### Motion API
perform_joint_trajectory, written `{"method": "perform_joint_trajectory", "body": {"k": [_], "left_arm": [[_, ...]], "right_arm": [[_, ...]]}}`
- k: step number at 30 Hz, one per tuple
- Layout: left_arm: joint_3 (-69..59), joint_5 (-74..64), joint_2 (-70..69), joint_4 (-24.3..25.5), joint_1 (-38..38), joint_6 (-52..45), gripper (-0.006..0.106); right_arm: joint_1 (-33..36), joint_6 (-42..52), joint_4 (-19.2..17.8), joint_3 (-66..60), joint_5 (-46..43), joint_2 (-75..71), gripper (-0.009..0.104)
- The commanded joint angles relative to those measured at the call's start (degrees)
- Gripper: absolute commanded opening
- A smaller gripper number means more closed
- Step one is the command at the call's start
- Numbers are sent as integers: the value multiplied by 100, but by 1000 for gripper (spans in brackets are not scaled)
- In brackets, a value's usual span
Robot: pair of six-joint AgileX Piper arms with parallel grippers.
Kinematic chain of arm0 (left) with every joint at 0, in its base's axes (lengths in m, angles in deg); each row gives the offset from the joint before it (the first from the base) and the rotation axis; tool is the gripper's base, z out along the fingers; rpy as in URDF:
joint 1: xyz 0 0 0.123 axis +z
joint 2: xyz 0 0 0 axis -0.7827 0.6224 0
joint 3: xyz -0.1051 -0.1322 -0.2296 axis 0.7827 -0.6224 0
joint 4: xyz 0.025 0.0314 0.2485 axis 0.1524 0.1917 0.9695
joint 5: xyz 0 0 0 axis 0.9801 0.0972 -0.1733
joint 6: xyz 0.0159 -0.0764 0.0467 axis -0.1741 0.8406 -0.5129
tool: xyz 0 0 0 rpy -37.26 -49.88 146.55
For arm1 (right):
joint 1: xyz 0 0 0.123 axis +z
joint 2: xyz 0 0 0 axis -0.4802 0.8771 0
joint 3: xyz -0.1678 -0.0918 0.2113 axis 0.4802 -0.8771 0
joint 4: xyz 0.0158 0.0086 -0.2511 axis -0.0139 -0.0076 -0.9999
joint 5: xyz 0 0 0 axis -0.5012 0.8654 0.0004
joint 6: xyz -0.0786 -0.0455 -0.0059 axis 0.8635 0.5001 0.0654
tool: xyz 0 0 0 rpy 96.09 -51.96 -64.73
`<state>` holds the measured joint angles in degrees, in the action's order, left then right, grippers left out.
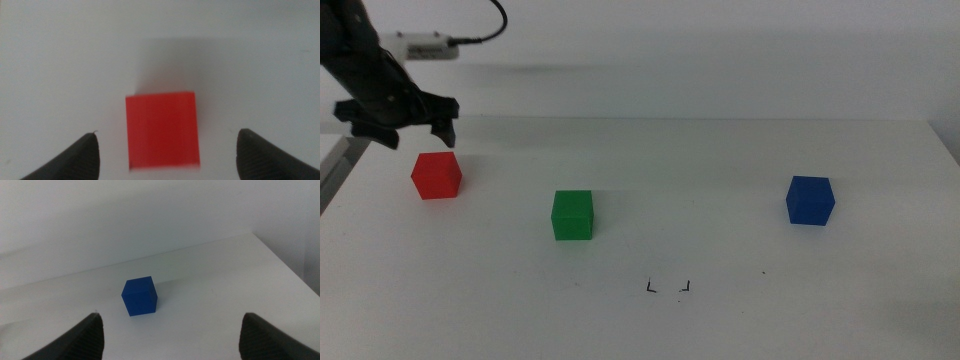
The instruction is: Stack red cubes first, then green, then blue cubes in a specific spot.
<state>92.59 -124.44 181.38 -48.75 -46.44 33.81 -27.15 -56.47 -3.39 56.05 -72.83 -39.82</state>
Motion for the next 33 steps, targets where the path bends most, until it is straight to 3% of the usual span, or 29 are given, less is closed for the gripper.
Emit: {"method": "perform_joint_trajectory", "body": {"k": [1,8,11,14,18,21,28,33], "left_arm": [[289,-22,317,-100,16,-101,94],[385,426,893,-188,16,-193,93],[385,519,1033,-221,16,-280,86],[385,544,1095,-279,32,-264,65],[385,331,992,-737,105,-264,22],[358,-276,608,-677,-131,-101,-1],[115,-1240,-474,754,-2361,2379,-2],[-24,-983,-486,956,-3887,3650,-2]], "right_arm": [[-44,51,-55,-21,-56,-25,93],[-44,51,-55,-21,-56,-25,93],[-44,51,-55,-21,-56,-25,93],[-44,51,-55,-21,-56,-25,93],[-44,51,-55,-21,-56,-25,93],[-44,51,-55,-21,-56,-25,93],[-44,51,-55,-21,-56,-25,93],[-44,51,-55,-21,-56,-25,93]]}}
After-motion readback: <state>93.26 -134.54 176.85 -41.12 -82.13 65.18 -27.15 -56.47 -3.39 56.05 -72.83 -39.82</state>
